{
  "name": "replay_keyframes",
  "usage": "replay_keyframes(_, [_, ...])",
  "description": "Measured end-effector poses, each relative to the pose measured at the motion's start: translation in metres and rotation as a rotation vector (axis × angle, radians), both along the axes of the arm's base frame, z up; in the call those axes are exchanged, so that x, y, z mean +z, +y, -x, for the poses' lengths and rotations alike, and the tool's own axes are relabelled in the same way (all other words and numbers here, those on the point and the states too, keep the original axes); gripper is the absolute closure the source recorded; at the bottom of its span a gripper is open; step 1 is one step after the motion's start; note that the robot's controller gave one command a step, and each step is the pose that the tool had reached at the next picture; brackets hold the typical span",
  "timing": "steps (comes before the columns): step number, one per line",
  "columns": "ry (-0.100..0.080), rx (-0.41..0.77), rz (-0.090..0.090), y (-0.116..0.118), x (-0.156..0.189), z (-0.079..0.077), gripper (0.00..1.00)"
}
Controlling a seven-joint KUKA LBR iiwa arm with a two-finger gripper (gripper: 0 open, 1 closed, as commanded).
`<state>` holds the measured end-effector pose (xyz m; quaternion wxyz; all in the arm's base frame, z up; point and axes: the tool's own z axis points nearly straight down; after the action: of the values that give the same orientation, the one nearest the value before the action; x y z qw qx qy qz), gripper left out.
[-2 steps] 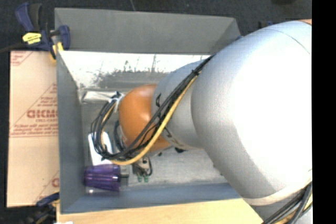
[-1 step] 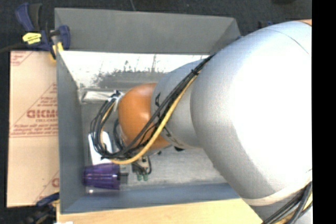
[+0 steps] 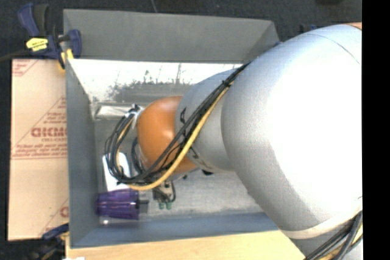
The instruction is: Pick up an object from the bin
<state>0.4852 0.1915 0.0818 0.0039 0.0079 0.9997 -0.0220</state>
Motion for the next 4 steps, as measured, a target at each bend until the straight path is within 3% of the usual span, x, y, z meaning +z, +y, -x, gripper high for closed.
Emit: replay_keyframes(4, [-0.002, -0.001, -0.002, 0.0006, 0.0005, -0.0005, 1.00])
